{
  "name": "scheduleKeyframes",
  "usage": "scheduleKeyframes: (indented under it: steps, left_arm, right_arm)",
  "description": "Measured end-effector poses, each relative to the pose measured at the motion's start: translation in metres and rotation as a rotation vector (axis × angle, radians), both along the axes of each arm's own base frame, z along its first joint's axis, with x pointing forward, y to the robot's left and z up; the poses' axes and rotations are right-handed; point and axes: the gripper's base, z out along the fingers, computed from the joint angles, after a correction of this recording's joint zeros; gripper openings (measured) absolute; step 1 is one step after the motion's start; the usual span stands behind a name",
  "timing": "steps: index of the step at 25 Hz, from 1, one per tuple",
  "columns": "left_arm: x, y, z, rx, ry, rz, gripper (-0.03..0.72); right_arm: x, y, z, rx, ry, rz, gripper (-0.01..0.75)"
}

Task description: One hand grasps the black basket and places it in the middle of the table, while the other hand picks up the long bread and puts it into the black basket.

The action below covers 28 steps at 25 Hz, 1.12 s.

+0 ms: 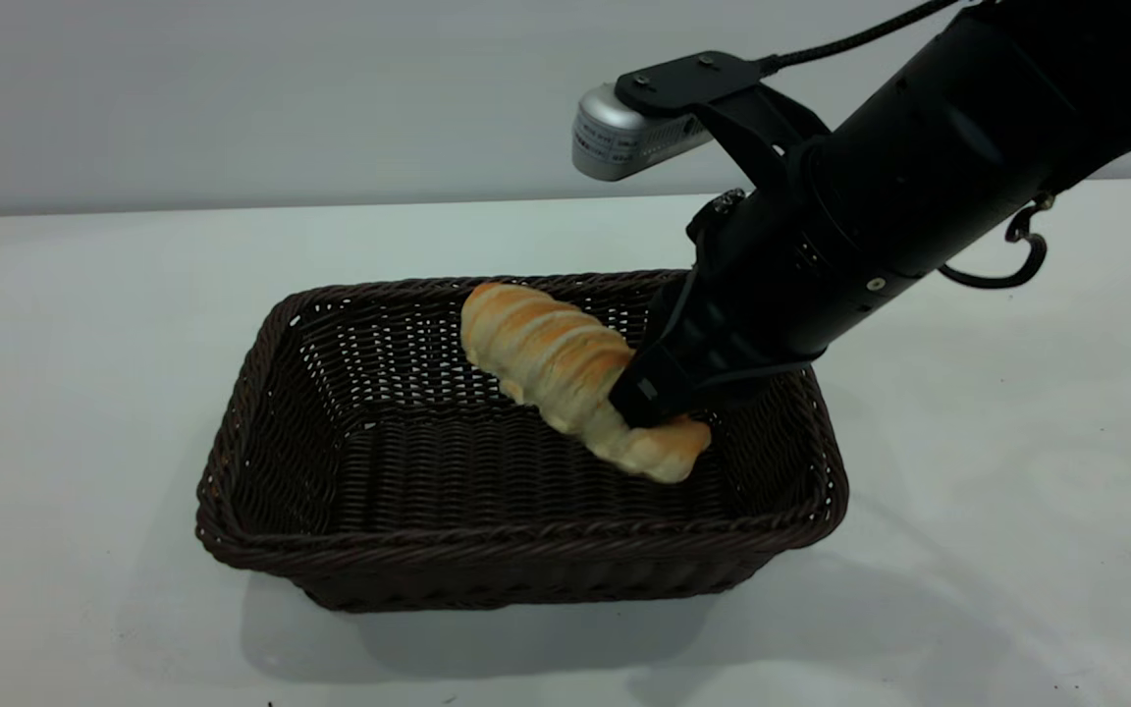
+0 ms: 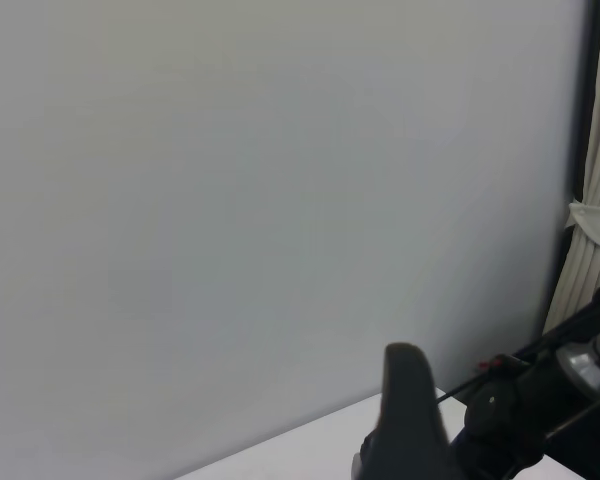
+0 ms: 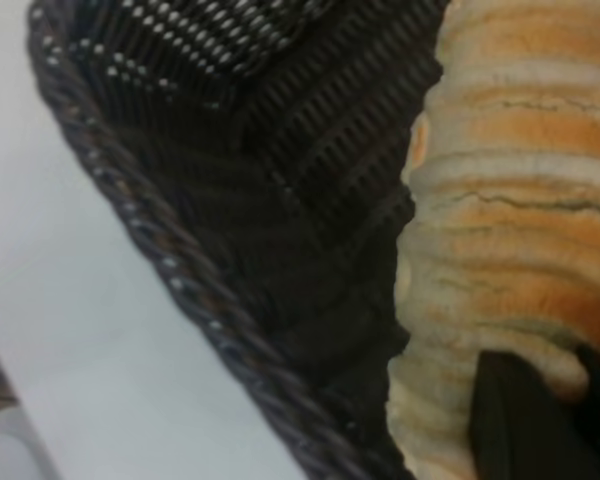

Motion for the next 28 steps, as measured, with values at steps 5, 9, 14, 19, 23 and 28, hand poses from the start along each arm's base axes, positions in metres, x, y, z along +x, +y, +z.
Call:
scheduleKeyframes:
  steps: [5, 9, 14, 19, 23, 28]
  left_arm:
    - [0.000, 0.000, -0.001, 0.006, 0.001, 0.000, 0.594]
    - [0.003, -0.001, -0.003, 0.011, 0.012, 0.000, 0.594]
    - [0.004, -0.001, -0.004, 0.022, 0.006, 0.001, 0.594]
    - [0.005, 0.001, -0.004, 0.058, -0.010, 0.024, 0.594]
    - [0.008, 0.005, -0.006, 0.108, -0.015, 0.085, 0.594]
    - [0.008, 0.013, -0.013, 0.175, 0.019, 0.165, 0.594]
  right_arm:
    - [0.005, -0.003, 0.000, -0.038, -0.058, -0.003, 0.137]
    - [0.009, -0.002, 0.003, -0.046, -0.088, -0.004, 0.346]
    - [0.020, 0.001, 0.027, -0.014, -0.164, -0.042, 0.502]
    - [0.011, -0.008, 0.106, 0.062, -0.378, -0.062, 0.464]
    - [-0.025, -0.025, 0.182, 0.182, -0.511, -0.052, 0.431]
    - [-0.092, -0.059, 0.231, 0.147, -0.429, 0.017, 0.419]
